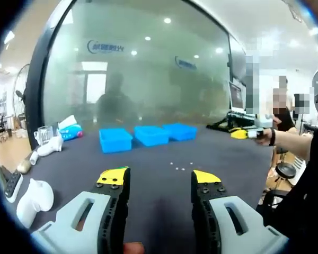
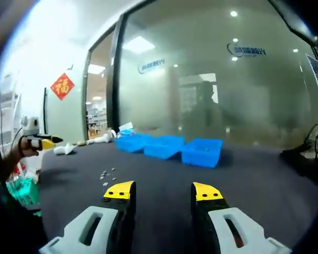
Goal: Sort the screws, nuts, and washers into the corresponding bins
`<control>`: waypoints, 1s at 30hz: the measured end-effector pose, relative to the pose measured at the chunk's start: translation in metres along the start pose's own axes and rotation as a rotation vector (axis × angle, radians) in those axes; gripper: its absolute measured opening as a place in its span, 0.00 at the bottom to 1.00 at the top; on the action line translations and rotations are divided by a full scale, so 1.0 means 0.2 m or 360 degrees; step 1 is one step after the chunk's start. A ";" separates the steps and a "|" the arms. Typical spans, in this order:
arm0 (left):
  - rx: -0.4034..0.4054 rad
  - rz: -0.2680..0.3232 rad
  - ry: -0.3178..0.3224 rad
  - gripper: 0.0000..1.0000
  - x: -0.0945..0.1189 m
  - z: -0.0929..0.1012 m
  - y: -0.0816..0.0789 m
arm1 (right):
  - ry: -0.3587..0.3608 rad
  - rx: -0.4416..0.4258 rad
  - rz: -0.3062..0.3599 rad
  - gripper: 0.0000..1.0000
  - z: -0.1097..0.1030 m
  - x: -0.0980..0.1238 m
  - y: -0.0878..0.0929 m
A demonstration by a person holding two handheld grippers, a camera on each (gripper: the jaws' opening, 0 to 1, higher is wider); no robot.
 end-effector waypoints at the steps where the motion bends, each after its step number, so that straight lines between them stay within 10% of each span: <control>1: -0.0002 -0.0002 0.0001 0.45 0.00 0.00 0.00 | -0.0018 0.0015 -0.0011 0.38 -0.02 0.02 0.01; 15: -0.0020 -0.0006 0.0017 0.45 0.02 -0.01 0.01 | -0.0366 0.0150 -0.0204 0.38 -0.17 0.06 -0.04; 30: -0.0112 -0.0132 0.0107 0.45 -0.03 -0.05 0.01 | -0.0458 0.0246 -0.0278 0.39 -0.22 0.02 -0.05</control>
Point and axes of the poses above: the point that each gripper's makers call its tool centre point, and the gripper's own axes: x roughly backward along the fingers, z roughly to its right, y roughly out of its underside, the point moved 8 cm from there along x, roughly backward along the fingers, and after that the axes turned 2 degrees about -x, right-handed, at the moved point
